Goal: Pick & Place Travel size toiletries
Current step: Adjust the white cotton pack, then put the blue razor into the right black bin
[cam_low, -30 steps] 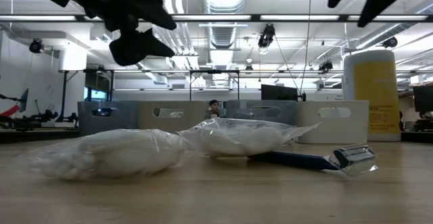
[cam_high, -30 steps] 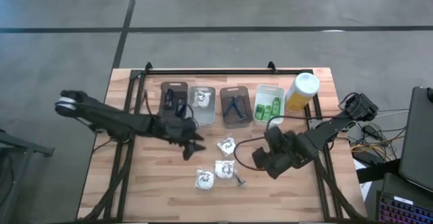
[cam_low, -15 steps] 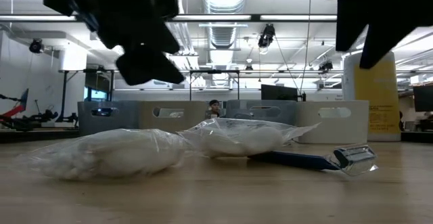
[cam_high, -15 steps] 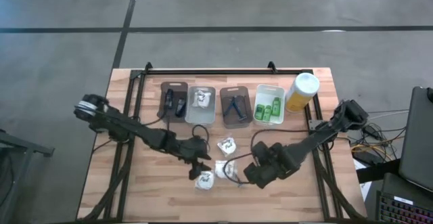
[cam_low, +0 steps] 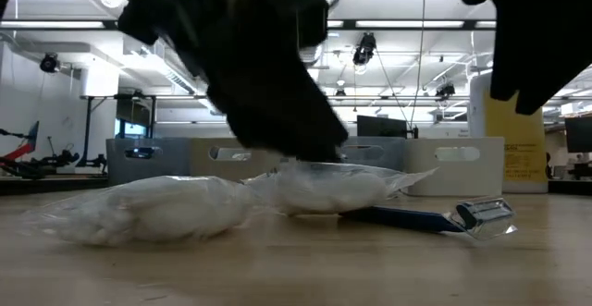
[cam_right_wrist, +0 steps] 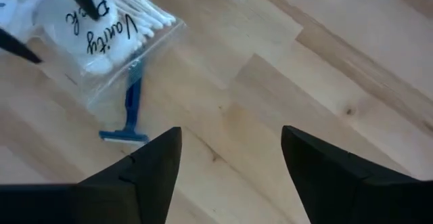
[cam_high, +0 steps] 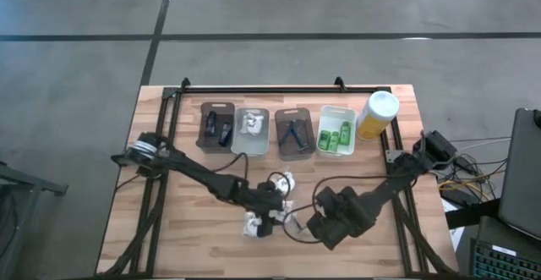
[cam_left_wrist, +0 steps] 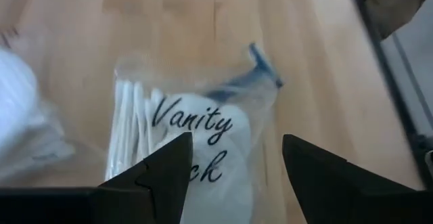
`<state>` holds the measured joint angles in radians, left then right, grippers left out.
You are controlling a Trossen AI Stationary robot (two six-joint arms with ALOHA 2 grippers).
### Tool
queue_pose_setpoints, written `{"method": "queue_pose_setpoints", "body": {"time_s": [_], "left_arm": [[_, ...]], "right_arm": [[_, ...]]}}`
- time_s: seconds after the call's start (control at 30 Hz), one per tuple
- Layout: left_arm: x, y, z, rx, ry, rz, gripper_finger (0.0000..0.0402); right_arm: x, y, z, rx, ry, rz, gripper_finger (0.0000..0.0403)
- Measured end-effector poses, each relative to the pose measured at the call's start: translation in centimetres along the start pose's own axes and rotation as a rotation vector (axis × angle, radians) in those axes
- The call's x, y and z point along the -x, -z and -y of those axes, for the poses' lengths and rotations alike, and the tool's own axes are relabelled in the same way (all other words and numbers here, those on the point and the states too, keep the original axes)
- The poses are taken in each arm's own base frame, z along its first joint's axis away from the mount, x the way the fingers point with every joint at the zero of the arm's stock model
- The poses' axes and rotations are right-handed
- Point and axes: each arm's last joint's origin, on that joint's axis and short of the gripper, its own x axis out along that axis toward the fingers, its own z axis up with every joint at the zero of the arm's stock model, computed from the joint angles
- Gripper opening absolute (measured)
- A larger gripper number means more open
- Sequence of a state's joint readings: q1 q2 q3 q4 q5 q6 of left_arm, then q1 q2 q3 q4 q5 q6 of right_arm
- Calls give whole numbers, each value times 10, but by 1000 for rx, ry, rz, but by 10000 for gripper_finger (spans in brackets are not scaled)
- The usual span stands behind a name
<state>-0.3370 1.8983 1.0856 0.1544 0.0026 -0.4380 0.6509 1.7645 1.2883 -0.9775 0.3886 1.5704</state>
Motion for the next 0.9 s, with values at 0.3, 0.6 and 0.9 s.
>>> {"method": "queue_pose_setpoints", "body": {"time_s": [0.3,0.6,0.9], "left_arm": [[8,14,-6,62,-101,-177,232],[42,13,-5,78,-259,-256,231],[92,6,24,-100,-179,-228,231]], "right_arm": [[-14,15,-15,58,-63,32,236],[-37,-1,-25,34,-75,48,267],[-67,-4,-43,16,-143,-12,299]]}}
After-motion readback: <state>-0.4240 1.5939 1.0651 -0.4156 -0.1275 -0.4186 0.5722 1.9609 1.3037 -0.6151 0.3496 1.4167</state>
